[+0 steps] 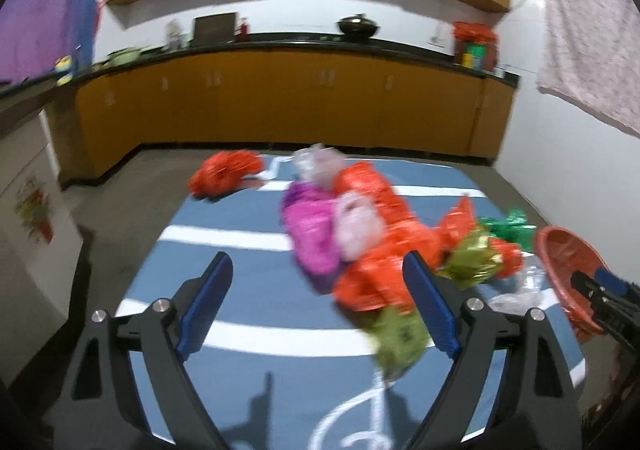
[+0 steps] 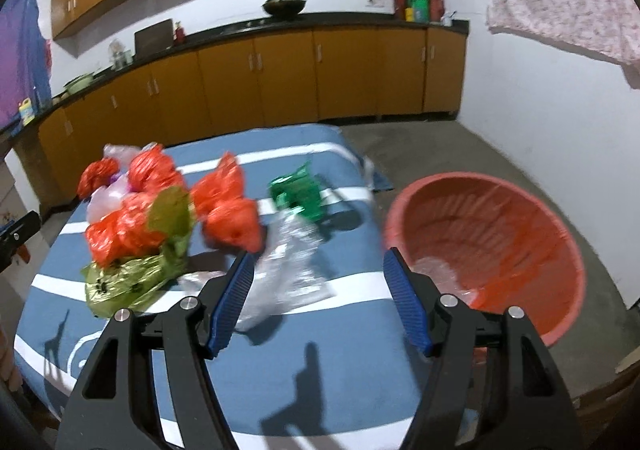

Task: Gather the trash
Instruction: 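Move both open tools back over the bag pile on the table, then grasp the clear plastic bag with the right tool while the left tool grasps a clear bag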

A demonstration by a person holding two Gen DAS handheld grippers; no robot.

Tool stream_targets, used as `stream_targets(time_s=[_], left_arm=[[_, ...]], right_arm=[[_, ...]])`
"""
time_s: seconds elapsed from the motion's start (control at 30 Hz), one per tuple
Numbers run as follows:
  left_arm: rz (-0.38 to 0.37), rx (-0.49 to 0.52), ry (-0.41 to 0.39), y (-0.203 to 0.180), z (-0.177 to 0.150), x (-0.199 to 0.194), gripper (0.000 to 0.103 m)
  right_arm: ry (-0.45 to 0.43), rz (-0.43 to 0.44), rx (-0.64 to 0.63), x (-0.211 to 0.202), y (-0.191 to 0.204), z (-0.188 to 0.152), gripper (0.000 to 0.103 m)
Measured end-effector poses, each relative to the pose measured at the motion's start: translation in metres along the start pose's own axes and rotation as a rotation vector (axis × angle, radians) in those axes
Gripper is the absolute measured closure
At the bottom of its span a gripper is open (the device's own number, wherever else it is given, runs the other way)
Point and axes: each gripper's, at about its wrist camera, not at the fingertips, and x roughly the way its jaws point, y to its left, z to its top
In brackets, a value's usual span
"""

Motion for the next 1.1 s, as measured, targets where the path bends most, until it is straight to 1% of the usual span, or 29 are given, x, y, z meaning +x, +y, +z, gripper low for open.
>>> stream_targets(time_s=[0.1, 0.27, 0.37, 0.43, 0.53, 0.7, 0.8, 0.9, 1.1], left_arm=[[0.037, -0.014, -0.001, 0.014, -0.005, -0.001, 0.017], [0.069, -0.023, -0.011, 0.026, -0.010, -0.003, 0.017], [0.068, -0.030, -0.009, 0.029, -0.013, -0.002, 0.017], [0.063, -0.028, -0.007, 0.029, -0.014, 0.001, 0.017], [0.048, -0.023, 0.003, 0.025, -0.016, 0.006, 0.017], [0.019, -0.018, 0.016, 0.016, -0.016, 0.011, 0.017], [0.007, -0.014, 0.017, 0.012, -0.018, 0.013, 0.017], [-0.006, -0.010, 0.019, 0.010, -0.018, 0.014, 0.017], [-0.041, -0.013, 0.034, 0.004, -0.018, 0.017, 0.017]], right_arm=[[0.029, 0.015, 0.008, 0.012, 0.013, -0.003, 0.041], [0.062, -0.027, 0.003, 0.034, 0.033, -0.005, 0.042], [0.092, -0.047, 0.007, 0.043, 0.033, -0.007, 0.043], [0.112, -0.051, 0.008, 0.048, 0.032, -0.008, 0.046], [0.145, -0.037, 0.007, 0.052, 0.031, -0.013, 0.055], [0.153, -0.025, -0.049, 0.050, 0.038, -0.016, 0.079], [0.150, -0.027, -0.065, 0.048, 0.042, -0.017, 0.085], [0.143, -0.028, -0.062, 0.045, 0.041, -0.018, 0.088], [0.126, -0.031, -0.062, 0.036, 0.035, -0.018, 0.090]])
